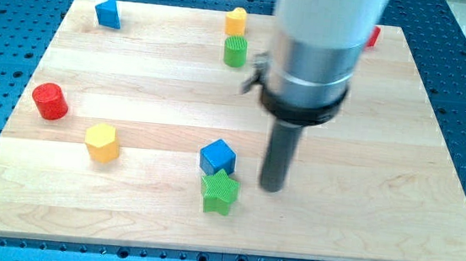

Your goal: Slide the arm below the green circle

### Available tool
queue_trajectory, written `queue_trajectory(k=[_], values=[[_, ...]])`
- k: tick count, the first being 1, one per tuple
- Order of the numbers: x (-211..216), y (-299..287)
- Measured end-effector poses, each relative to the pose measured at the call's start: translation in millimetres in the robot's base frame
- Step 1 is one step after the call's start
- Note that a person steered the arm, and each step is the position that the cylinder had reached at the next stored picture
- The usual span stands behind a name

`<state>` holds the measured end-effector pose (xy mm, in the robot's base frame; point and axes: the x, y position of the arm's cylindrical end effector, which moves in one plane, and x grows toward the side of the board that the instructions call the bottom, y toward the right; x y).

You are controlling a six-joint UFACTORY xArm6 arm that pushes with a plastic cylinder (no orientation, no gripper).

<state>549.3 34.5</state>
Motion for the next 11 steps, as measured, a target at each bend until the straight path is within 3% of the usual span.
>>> queue_trajectory(k=[1, 2, 3, 5, 7, 9, 11], values=[[12, -60], [60, -90], [68, -16], [68, -8], [14, -135], [-135, -68], [-246, 27]])
